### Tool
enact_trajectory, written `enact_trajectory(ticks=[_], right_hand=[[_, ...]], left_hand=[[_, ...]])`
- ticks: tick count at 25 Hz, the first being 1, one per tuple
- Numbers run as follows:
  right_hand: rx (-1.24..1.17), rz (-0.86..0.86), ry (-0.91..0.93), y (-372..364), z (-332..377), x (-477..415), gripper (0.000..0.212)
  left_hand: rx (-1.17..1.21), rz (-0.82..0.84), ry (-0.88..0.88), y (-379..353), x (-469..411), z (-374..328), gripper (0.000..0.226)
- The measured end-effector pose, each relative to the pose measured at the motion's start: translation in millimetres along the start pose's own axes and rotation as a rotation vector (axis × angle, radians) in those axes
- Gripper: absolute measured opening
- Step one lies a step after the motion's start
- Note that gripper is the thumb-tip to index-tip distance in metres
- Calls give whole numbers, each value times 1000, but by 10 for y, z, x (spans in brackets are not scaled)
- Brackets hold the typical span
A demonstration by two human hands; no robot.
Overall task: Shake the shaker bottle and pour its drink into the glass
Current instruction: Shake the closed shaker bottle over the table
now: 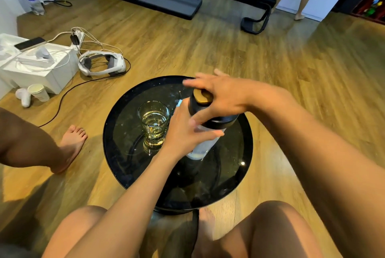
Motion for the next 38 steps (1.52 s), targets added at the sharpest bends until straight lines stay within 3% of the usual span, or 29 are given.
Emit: enact_trajectory(ticks=[1, 3, 5, 7, 10, 12, 14, 16, 19, 22, 24, 26, 27, 30, 32, 34, 36, 38], right_hand=[[-8, -47, -68, 4, -26, -6, 93], [37, -306, -150, 37, 8, 67, 82], [102, -433, 10, 56, 147, 135, 62], [-3, -290, 146, 56, 127, 137, 65], [-156, -245, -112, 6, -55, 49, 83], [-71, -342, -186, 22, -61, 20, 61], [-70, -248, -22, 86, 34, 17, 48], [-178, -159, 24, 123, -4, 21, 62], [-148, -214, -218, 92, -112, 3, 84], [55, -12, -57, 47, 105, -75, 90], [86, -30, -79, 44, 75, -63, 102], [49, -178, -213, 75, 16, -13, 92], [86, -204, -184, 66, 51, -31, 85], [108, -56, 14, 62, 108, -54, 80], [132, -169, -79, 115, 35, -43, 82], [161, -327, -163, 90, 82, 12, 69], [202, -311, 24, 29, 277, -38, 52], [189, -207, 162, 37, 301, -49, 55]], left_hand=[[0, -4, 2, -3, -10, 11, 74], [-47, -14, 48, 9, -18, 43, 76], [-47, -22, 50, 3, -15, 43, 75], [3, -25, 29, 6, 2, 28, 80], [-56, -31, 44, 16, -2, 31, 85], [-71, -35, 59, 18, -5, 65, 89], [-75, -34, 51, 22, -6, 79, 93], [-75, -19, 43, 10, -23, 89, 96], [-73, -28, 49, 22, -24, 88, 93], [-3, -7, 44, 6, 16, 63, 83], [2, 8, 12, 6, 13, 17, 71], [-30, -2, 33, 17, 4, 22, 66], [-47, -3, 53, 14, -7, 52, 69], [-78, 35, 80, -35, -19, 126, 88], [-71, 29, 82, -34, -24, 131, 84], [-61, 5, 91, -12, -11, 114, 82], [-20, -22, 79, 15, 12, 90, 84], [7, -19, 71, -4, 24, 83, 81]])
Point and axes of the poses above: each hand's wrist, its own x-axis away from the middle knuckle, its own y-axis out of the back of the hand, z = x × y, the point moved 9 cm from there along -x, towards the middle knuckle, and after that the axes turned 1 degree about x, right-handed, at the moved point
